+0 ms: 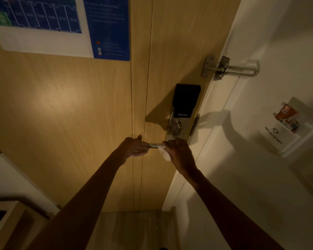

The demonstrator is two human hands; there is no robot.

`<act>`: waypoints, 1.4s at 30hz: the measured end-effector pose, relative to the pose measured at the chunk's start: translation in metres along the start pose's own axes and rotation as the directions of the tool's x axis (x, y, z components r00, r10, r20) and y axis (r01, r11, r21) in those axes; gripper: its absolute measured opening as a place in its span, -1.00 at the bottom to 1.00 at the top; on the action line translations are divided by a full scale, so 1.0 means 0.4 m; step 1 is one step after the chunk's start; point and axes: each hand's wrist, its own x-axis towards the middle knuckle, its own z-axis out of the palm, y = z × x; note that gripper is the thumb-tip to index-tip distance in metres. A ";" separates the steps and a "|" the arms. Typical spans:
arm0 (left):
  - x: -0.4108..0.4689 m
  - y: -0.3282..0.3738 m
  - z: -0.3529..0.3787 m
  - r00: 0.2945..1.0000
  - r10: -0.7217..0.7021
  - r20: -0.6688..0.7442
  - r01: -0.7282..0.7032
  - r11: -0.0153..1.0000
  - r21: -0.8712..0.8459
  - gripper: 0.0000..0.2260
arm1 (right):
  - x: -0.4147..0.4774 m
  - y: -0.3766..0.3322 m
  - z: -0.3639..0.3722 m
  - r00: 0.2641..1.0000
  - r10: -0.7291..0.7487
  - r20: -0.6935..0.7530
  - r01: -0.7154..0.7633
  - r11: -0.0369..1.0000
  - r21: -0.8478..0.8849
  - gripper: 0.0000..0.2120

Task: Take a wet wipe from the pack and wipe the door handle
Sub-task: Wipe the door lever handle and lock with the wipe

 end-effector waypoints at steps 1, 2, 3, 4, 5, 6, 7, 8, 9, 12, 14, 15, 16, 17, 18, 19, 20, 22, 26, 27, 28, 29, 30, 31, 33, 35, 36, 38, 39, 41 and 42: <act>0.001 0.001 0.001 1.000 -0.001 -0.012 0.001 1.000 0.008 -0.58 | -0.001 0.005 0.000 1.000 0.008 -0.019 -0.008 1.000 -0.011 -0.61; 0.004 0.001 0.001 1.000 0.004 -0.019 -0.003 1.000 0.016 -0.57 | 0.002 -0.004 0.002 0.999 0.010 -0.031 -0.011 1.000 -0.027 -0.64; 0.008 0.000 0.000 1.000 0.013 -0.020 -0.012 1.000 0.028 -0.56 | 0.011 -0.021 0.007 0.999 0.009 -0.031 -0.010 0.999 -0.039 -0.66; 0.012 -0.002 -0.002 1.000 0.023 -0.016 -0.022 0.999 0.040 -0.56 | 0.019 -0.040 0.013 1.000 0.004 -0.021 -0.005 0.999 -0.045 -0.66; 0.012 -0.003 -0.003 0.999 0.030 -0.013 -0.029 0.998 0.054 -0.55 | 0.025 -0.054 0.020 1.000 -0.003 -0.005 0.003 0.999 -0.037 -0.64; 0.013 -0.004 -0.006 0.999 0.035 -0.011 -0.034 0.997 0.069 -0.55 | 0.027 -0.058 0.021 1.000 -0.012 0.007 0.012 1.000 -0.018 -0.62; 0.016 -0.003 -0.008 0.999 0.038 -0.008 -0.037 0.996 0.079 -0.55 | 0.024 -0.049 0.015 1.000 -0.019 0.016 0.018 1.000 0.008 -0.61; 0.016 -0.004 -0.009 0.999 0.041 -0.008 -0.040 0.995 0.086 -0.55 | 0.017 -0.031 0.004 1.000 -0.015 0.028 0.014 0.999 0.036 -0.62; 0.015 -0.003 -0.008 0.999 0.044 -0.012 -0.043 0.995 0.088 -0.56 | 0.010 -0.009 -0.011 0.999 -0.005 0.036 0.003 0.998 0.060 -0.65; 0.008 -0.004 -0.003 0.999 0.050 -0.015 -0.049 0.995 0.092 -0.57 | 0.003 0.032 -0.038 1.000 0.011 0.014 -0.012 0.999 0.038 -0.73; 0.008 -0.006 -0.002 0.998 0.060 -0.023 -0.058 0.993 0.101 -0.58 | 0.015 0.001 -0.024 1.000 0.011 0.009 -0.011 0.999 0.031 -0.77; 0.007 -0.007 -0.002 0.997 0.066 -0.029 -0.063 0.993 0.104 -0.58 | 0.023 -0.023 -0.013 1.000 0.009 0.015 -0.009 0.999 0.040 -0.76; 0.006 -0.006 -0.001 0.997 0.065 -0.032 -0.062 0.993 0.102 -0.57 | 0.027 -0.041 -0.002 1.000 0.005 0.024 -0.006 0.999 0.048 -0.75; 0.003 -0.005 0.000 0.998 0.057 -0.028 -0.054 0.994 0.094 -0.57 | 0.030 -0.049 0.004 1.000 0.002 0.031 -0.003 0.999 0.050 -0.72; -0.001 -0.002 0.001 0.999 0.045 -0.021 -0.043 0.996 0.084 -0.56 | 0.027 -0.043 0.004 0.999 0.002 0.043 -0.004 0.999 0.046 -0.70; -0.004 0.002 0.001 0.999 0.037 -0.017 -0.035 0.996 0.080 -0.56 | 0.019 -0.027 -0.004 0.999 0.004 0.049 -0.006 0.999 0.034 -0.67; -0.005 0.004 0.003 0.999 0.032 -0.018 -0.031 0.996 0.083 -0.57 | 0.007 -0.001 -0.011 0.999 0.009 0.053 -0.010 1.000 0.015 -0.65; -0.007 0.007 0.007 1.000 0.023 -0.009 -0.022 0.996 0.083 -0.57 | -0.019 0.061 -0.030 0.999 0.023 0.036 -0.022 0.999 -0.025 -0.55; -0.003 0.004 0.007 1.000 0.018 -0.014 -0.017 0.996 0.087 -0.56 | -0.046 0.109 -0.040 0.992 0.128 0.011 -0.128 0.985 0.116 -0.50; -0.001 0.002 0.006 1.000 0.022 -0.012 -0.020 0.996 0.087 -0.57 | -0.045 0.104 -0.037 0.988 0.151 0.008 -0.151 0.976 0.158 -0.53; 0.002 0.002 0.006 1.000 0.025 -0.010 -0.024 0.996 0.089 -0.57 | -0.044 0.096 -0.032 0.986 0.167 0.004 -0.165 0.967 0.192 -0.56; 0.003 0.001 0.005 1.000 0.029 -0.010 -0.028 0.995 0.091 -0.57 | -0.043 0.083 -0.028 0.984 0.179 -0.005 -0.173 0.959 0.223 -0.58; 0.004 0.003 0.004 0.999 0.031 -0.009 -0.030 0.995 0.093 -0.58 | -0.043 0.069 -0.023 0.982 0.190 -0.013 -0.181 0.953 0.243 -0.62; 0.004 0.004 0.004 0.999 0.032 -0.008 -0.031 0.995 0.097 -0.58 | -0.045 0.054 -0.018 0.979 0.202 -0.026 -0.190 0.950 0.247 -0.64; 0.005 0.005 0.003 0.999 0.036 -0.017 -0.034 0.994 0.108 -0.59 | -0.057 0.033 -0.001 0.966 0.256 -0.036 -0.242 0.944 0.222 -0.63; 0.005 0.004 0.002 0.999 0.034 -0.018 -0.032 0.994 0.106 -0.60 | -0.060 0.015 0.008 0.936 0.348 -0.047 -0.323 0.905 0.276 -0.62; 0.003 0.004 0.000 0.999 0.030 -0.012 -0.029 0.994 0.103 -0.60 | -0.052 0.005 0.008 0.912 0.407 -0.051 -0.366 0.863 0.348 -0.60; 0.005 0.002 0.000 0.999 0.032 -0.001 -0.032 0.993 0.110 -0.58 | -0.020 -0.016 0.002 0.837 0.544 -0.047 -0.459 0.747 0.481 -0.65; 0.003 0.001 0.000 0.999 0.035 0.004 -0.035 0.993 0.109 -0.57 | -0.001 -0.026 -0.006 0.787 0.615 -0.040 -0.509 0.685 0.522 -0.70; 0.000 0.000 0.000 0.999 0.037 0.007 -0.038 0.993 0.110 -0.57 | 0.029 -0.044 -0.017 0.676 0.736 -0.027 -0.594 0.567 0.570 -0.76; 0.001 -0.001 0.000 0.999 0.042 0.004 -0.042 0.993 0.114 -0.57 | 0.037 -0.054 -0.024 0.630 0.776 -0.028 -0.621 0.525 0.582 -0.78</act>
